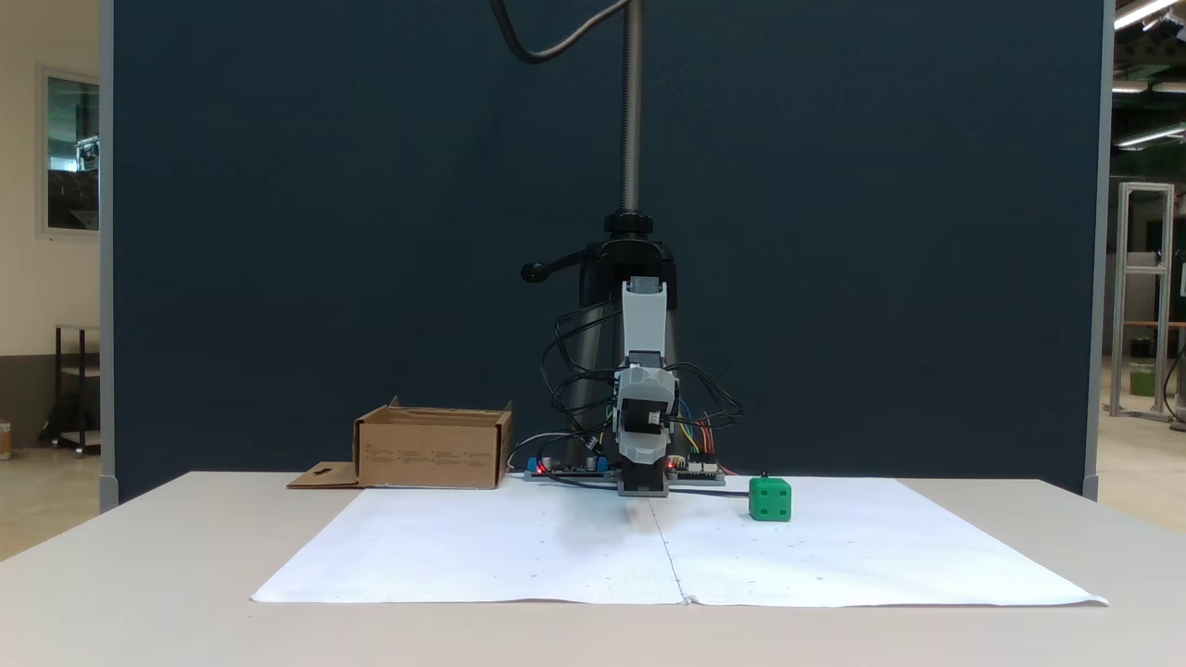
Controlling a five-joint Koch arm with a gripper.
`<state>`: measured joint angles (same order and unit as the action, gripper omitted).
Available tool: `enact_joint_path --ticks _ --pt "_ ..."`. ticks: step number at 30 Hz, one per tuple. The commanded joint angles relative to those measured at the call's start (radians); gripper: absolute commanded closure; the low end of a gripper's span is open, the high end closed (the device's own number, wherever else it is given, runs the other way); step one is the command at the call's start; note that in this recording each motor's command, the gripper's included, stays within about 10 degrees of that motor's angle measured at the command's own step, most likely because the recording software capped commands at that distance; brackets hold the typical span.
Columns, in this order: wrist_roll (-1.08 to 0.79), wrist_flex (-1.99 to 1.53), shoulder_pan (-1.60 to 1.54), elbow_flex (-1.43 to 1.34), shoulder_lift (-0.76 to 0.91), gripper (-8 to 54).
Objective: Grasp a green dice and put it in the bin.
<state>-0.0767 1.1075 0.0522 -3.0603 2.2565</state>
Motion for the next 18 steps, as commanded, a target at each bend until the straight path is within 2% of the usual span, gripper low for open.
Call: enact_joint_path --ticks 1,8,16,18 --pt "-0.014 0.018 0.017 -0.071 0.109 2.1" --pt "-0.017 -0.015 0.006 -0.035 0.109 2.5" --pt "-0.008 -0.555 0.037 0.342 0.112 2.4" --pt "0.06 -0.69 0.037 0.474 0.115 1.8"
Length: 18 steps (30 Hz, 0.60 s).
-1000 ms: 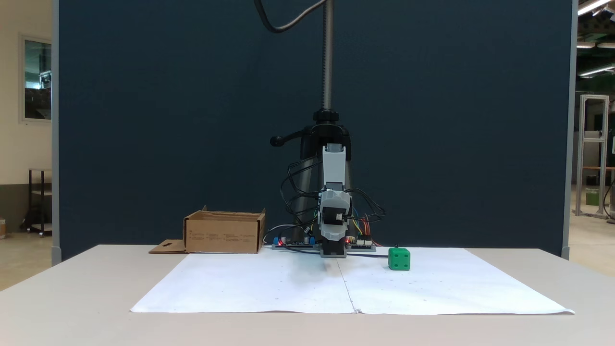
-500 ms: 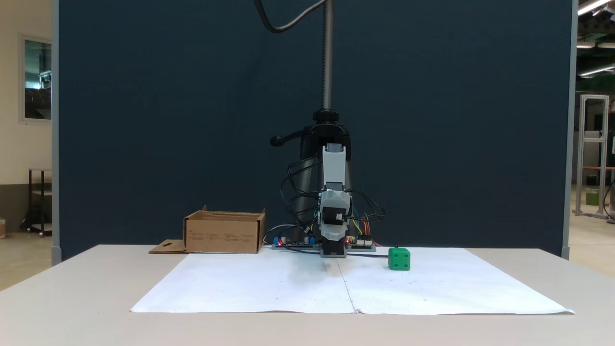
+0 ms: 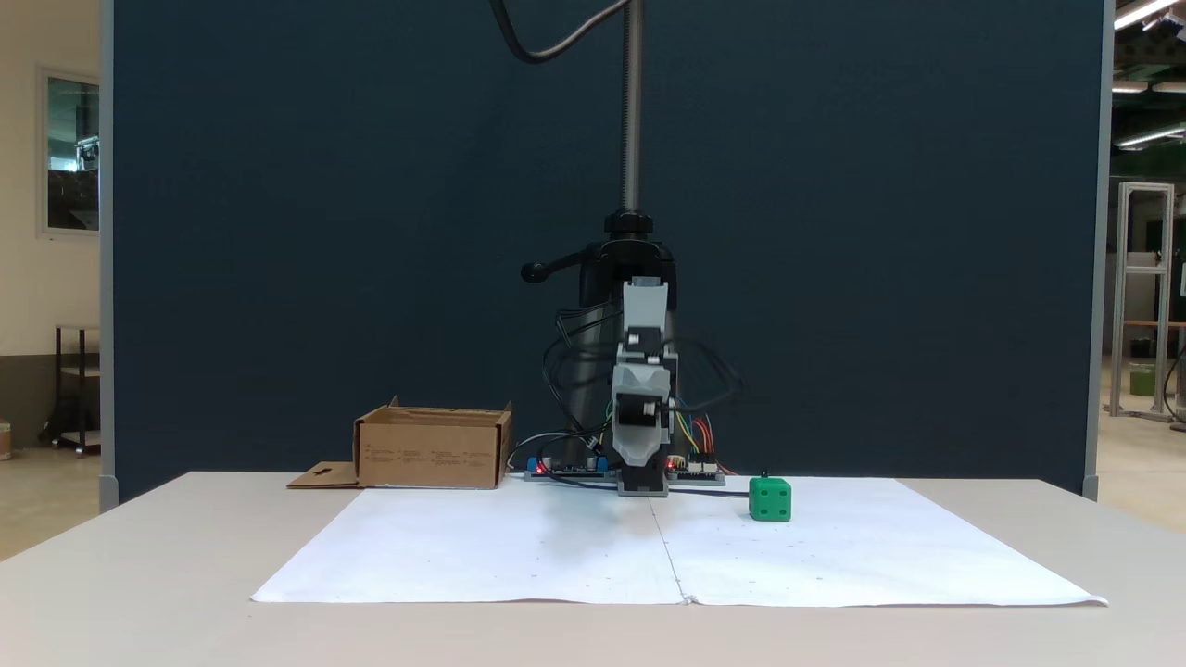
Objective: Grasp a green dice and put it in the bin.
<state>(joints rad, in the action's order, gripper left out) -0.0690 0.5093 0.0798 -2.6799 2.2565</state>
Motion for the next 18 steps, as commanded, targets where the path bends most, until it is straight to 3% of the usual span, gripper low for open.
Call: enact_joint_path --ticks 1,18 --pt "0.069 -0.158 0.009 0.162 0.115 1.1" --pt "0.357 -1.179 -0.215 0.627 0.109 1.0"
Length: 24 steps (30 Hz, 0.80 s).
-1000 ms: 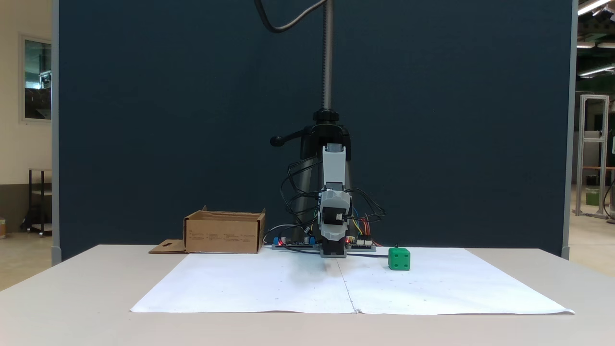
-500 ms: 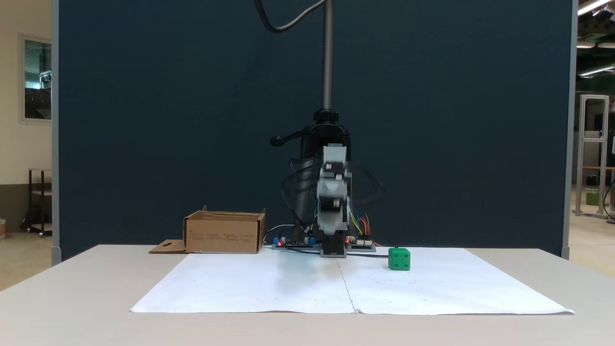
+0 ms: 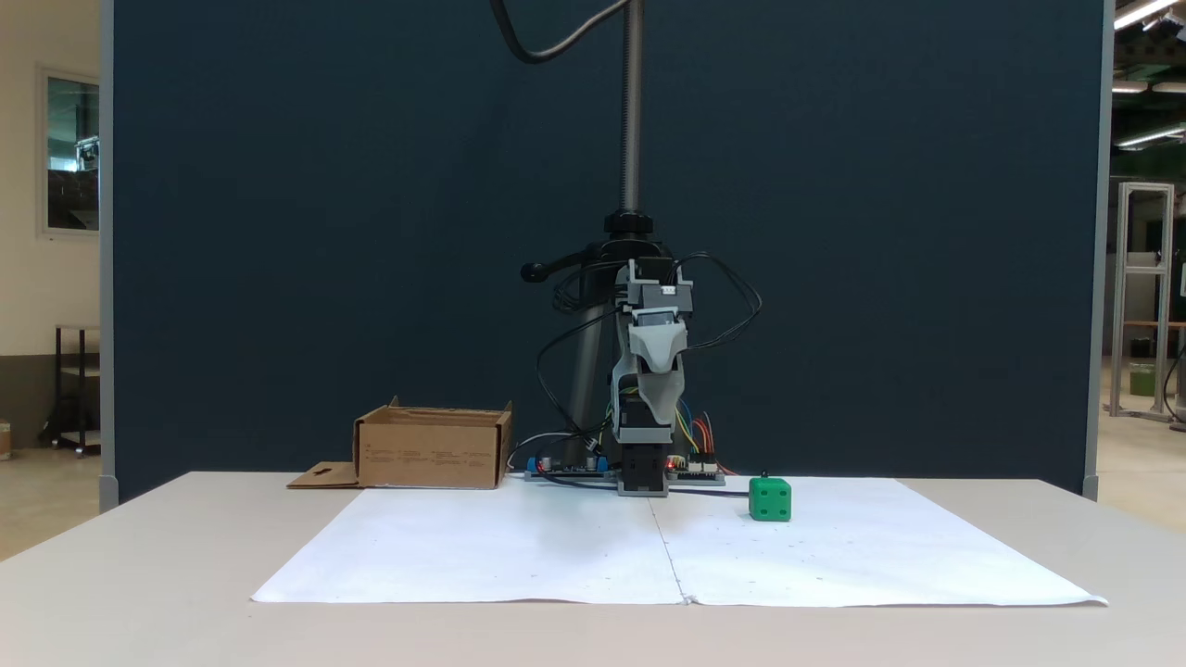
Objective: Grasp a green dice and put it in the bin.
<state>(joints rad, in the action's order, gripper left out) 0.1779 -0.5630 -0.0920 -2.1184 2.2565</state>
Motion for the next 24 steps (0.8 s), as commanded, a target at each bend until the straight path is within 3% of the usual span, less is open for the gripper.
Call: enact_joint_path --ticks 1,11,24 --pt "0.143 -0.164 -0.071 0.067 0.109 1.1" --pt "0.396 -0.627 -0.178 0.067 0.08 1.5" --pt "0.548 -0.63 -0.39 0.169 -0.104 1.4"
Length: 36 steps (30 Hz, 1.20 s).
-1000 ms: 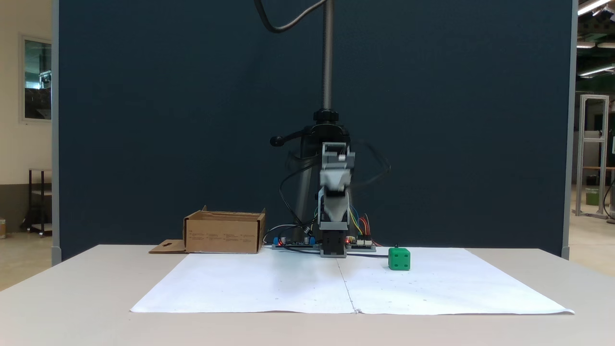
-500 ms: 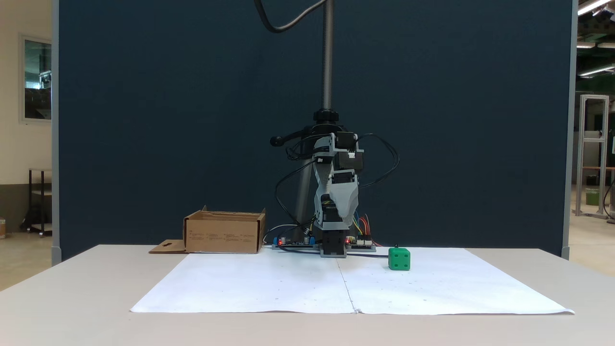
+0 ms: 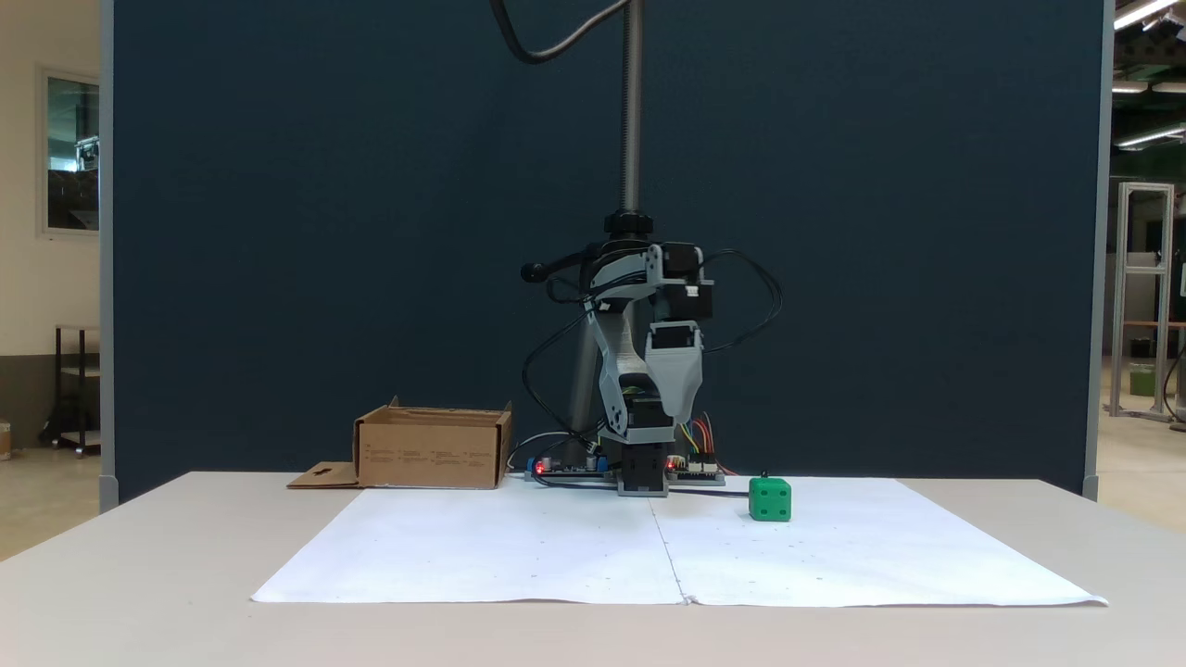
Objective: Grasp a green dice and put it in the bin.
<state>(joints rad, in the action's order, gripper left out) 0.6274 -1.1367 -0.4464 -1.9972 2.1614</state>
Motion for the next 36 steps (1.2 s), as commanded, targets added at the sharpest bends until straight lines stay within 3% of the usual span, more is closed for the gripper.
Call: enact_joint_path --ticks 1,14,28,36 --pt "0.106 -0.046 -0.064 0.049 -0.026 1.4" --pt "0.161 0.064 -0.296 0.058 -0.21 1.4" --pt "0.156 0.02 -0.336 0.0 -0.173 -1.8" --pt "0.236 0.091 -0.334 -0.008 -0.12 1.8"
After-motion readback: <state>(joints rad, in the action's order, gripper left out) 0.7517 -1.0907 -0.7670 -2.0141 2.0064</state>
